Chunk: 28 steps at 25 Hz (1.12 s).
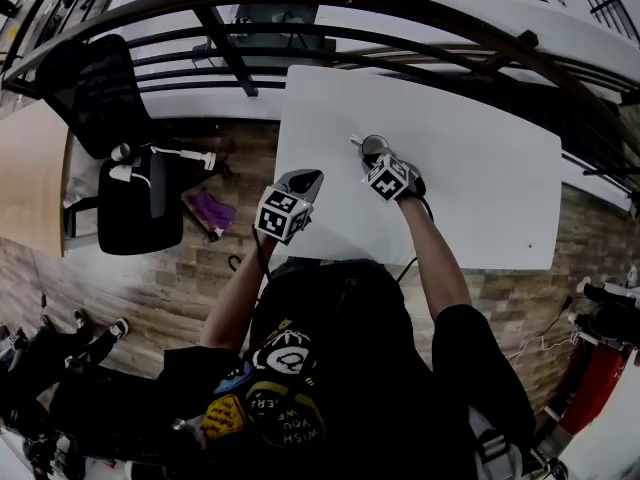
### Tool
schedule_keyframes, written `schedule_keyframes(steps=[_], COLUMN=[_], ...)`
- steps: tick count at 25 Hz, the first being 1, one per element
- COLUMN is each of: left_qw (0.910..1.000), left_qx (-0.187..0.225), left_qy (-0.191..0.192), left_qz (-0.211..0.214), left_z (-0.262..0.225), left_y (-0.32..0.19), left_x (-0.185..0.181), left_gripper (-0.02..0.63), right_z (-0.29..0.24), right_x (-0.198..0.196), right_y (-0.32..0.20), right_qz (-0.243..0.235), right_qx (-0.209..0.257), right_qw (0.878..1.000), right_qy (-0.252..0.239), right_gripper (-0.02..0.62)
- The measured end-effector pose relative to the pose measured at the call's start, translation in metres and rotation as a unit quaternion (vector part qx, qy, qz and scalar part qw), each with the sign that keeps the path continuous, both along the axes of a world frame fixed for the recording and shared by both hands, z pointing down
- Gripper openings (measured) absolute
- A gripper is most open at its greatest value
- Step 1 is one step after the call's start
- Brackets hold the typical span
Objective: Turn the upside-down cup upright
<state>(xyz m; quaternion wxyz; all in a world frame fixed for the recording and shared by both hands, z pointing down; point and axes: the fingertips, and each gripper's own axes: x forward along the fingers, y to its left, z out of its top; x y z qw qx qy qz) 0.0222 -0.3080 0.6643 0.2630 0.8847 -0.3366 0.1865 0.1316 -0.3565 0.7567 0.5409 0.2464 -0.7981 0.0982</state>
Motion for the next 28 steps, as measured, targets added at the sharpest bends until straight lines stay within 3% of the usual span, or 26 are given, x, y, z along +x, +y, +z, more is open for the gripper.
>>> schedule_keyframes(steps=[4, 7, 11, 14, 16, 18, 21, 25, 28], left_qw=[1.0000, 1.0000, 1.0000, 1.0000, 0.9998, 0.9996, 0.9993, 0.9982, 0.9960], left_qx=[-0.005, -0.005, -0.001, 0.001, 0.006, 0.012, 0.015, 0.019, 0.039], left_qy=[-0.002, -0.004, -0.009, -0.002, 0.006, 0.013, 0.017, 0.019, 0.005], left_qz=[-0.004, -0.001, 0.000, 0.009, 0.015, 0.020, 0.030, 0.053, 0.080], left_z=[0.000, -0.003, 0.001, -0.005, -0.014, -0.023, -0.031, -0.046, -0.054], left_y=[0.004, 0.005, 0.008, 0.017, 0.027, 0.034, 0.054, 0.091, 0.118], left_x=[-0.010, -0.015, -0.022, -0.022, -0.020, -0.016, -0.009, 0.011, 0.032], left_gripper=[0.005, 0.005, 0.005, 0.005, 0.005, 0.005, 0.005, 0.005, 0.005], right_z=[0.000, -0.003, -0.019, -0.048, -0.069, -0.089, -0.115, -0.124, -0.126], right_x=[-0.013, -0.013, -0.014, -0.008, 0.001, 0.007, 0.001, -0.012, -0.020], right_y=[-0.010, -0.014, -0.018, -0.014, 0.002, 0.025, 0.083, 0.166, 0.212], right_qz=[-0.044, -0.055, -0.006, 0.067, 0.139, 0.205, 0.261, 0.319, 0.329], right_qx=[0.001, 0.014, 0.052, 0.095, 0.117, 0.140, 0.164, 0.123, 0.090], right_qw=[0.998, 0.997, 0.999, 0.992, 0.978, 0.953, 0.913, 0.869, 0.852], right_qy=[0.048, 0.056, 0.012, -0.040, -0.100, -0.175, -0.269, -0.359, -0.397], right_gripper=[0.042, 0.051, 0.065, 0.066, 0.048, 0.027, 0.003, 0.003, 0.003])
